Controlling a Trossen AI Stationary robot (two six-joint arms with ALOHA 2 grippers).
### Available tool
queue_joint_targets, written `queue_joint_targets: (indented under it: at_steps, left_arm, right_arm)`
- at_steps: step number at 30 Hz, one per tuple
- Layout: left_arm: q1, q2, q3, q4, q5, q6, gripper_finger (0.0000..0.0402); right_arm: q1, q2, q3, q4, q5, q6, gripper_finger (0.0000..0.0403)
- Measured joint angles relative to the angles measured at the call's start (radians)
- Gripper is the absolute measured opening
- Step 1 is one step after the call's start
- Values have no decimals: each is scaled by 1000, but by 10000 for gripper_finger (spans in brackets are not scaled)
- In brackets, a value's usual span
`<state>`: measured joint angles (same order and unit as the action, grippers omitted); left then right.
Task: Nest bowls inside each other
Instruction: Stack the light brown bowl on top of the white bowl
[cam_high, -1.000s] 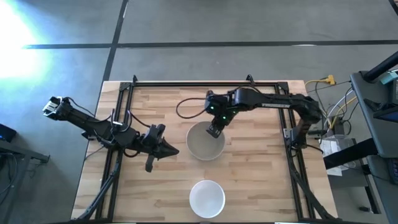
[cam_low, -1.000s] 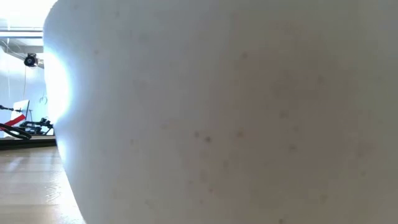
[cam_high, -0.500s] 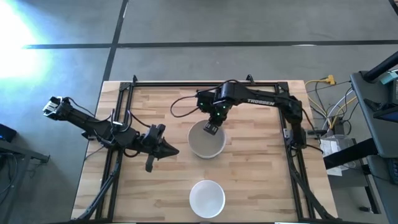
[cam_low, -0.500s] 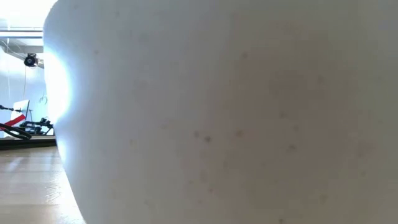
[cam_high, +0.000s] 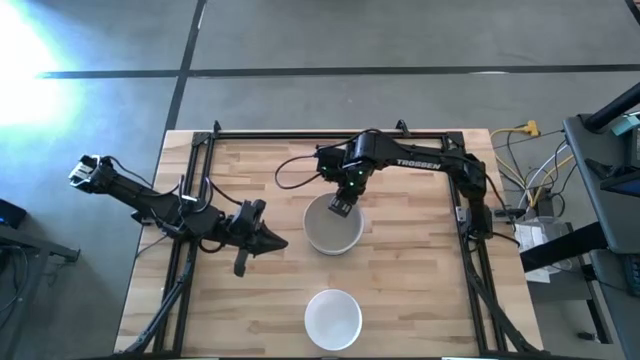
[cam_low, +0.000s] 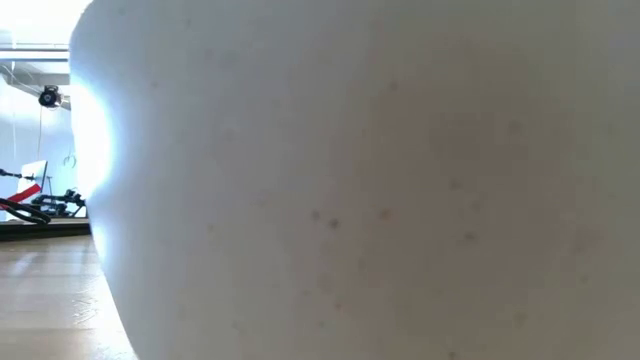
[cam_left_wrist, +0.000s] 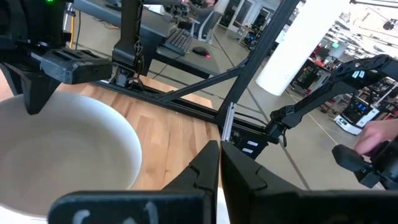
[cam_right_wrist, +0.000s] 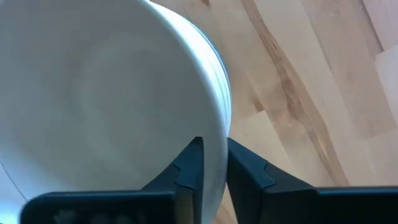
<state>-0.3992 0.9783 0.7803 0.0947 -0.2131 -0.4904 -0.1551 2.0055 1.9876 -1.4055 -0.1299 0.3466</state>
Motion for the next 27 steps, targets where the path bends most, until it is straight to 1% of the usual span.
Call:
queue_joint_targets:
  at_steps: [2, 7, 12, 16, 20, 24, 27]
  left_arm:
    - [0, 0, 0, 0, 0, 0, 0]
    - [6, 0, 0, 0, 0, 0, 0]
    - [7, 0, 0, -1, 0, 0, 0]
    - [6, 0, 0, -1, 0, 0, 0]
    - [6, -1, 0, -1, 0, 0, 0]
    - [6, -1, 0, -1, 0, 0, 0]
    - [6, -1, 0, 0, 0, 0, 0]
  right_arm:
    - [0, -4, 4, 3, 4, 0, 67]
    - [0, -40, 17, 8, 67, 5, 99]
    - [0, -105, 21, 23, 79, 34, 115]
    - [10, -161, 21, 45, 80, 61, 115]
    - [42, -205, 20, 103, 80, 64, 108]
    - [89, -215, 3, 192, 80, 56, 100]
    - [116, -215, -23, 225, 80, 52, 94]
